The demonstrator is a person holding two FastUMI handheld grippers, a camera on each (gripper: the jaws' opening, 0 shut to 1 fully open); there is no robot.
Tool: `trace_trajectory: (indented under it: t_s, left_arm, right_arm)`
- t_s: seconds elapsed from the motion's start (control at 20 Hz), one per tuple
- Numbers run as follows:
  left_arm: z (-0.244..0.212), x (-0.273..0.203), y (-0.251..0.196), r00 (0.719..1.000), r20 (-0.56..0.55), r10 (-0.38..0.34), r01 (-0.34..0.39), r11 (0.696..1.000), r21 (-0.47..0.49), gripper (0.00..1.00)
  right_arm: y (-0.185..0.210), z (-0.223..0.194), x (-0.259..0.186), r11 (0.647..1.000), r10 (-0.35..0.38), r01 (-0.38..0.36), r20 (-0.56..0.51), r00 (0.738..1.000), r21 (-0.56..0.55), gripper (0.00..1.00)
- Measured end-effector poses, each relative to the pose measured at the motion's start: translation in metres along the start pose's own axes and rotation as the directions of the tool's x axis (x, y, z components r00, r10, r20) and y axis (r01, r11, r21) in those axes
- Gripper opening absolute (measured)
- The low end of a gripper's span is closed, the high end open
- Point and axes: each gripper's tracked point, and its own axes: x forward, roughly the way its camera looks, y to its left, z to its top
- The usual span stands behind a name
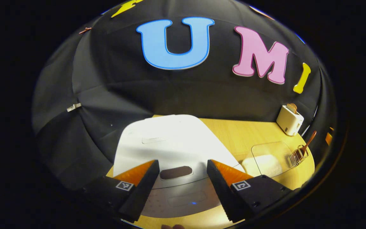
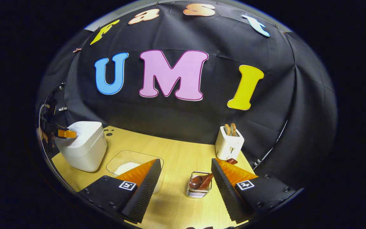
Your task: Close the left gripper, press the button to open the rice cooker; take a wooden spoon from the chopstick holder with the right hand, scoop a spoonful of rice and pour it into the rice cooker, then put the wooden spoon back into the chopstick holder.
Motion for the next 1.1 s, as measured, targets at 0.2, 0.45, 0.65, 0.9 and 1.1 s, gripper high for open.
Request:
trace_trajectory:
  t_s: [0.2,0.45,0.65,0.9,1.1]
  left_arm:
    - [0.056,-0.033,-0.013,0.980,0.196,-0.036,0.033,0.999,0.019,0.95]
    - [0.082,-0.082,-0.037,0.946,0.307,-0.104,0.104,0.994,0.015,0.95]
    - [0.081,-0.111,-0.048,0.935,0.325,-0.138,0.150,0.989,-0.011,0.95]
    - [0.080,-0.132,-0.064,0.919,0.351,-0.179,0.173,0.984,0.047,0.94]
    - [0.074,-0.140,-0.073,0.915,0.346,-0.207,0.199,0.978,0.059,0.95]
  right_arm:
    - [0.004,0.013,-0.004,1.000,0.014,-0.015,0.028,0.999,0.009,0.98]
    - [0.018,0.034,-0.016,0.999,0.039,-0.042,0.071,0.997,0.030,0.98]
    - [0.033,0.049,-0.032,0.997,0.064,-0.069,0.105,0.992,0.042,0.98]
    - [0.041,0.057,-0.040,0.995,0.079,-0.087,0.123,0.989,0.056,0.98]
    - [0.047,0.058,-0.046,0.994,0.087,-0.095,0.134,0.987,0.057,0.98]
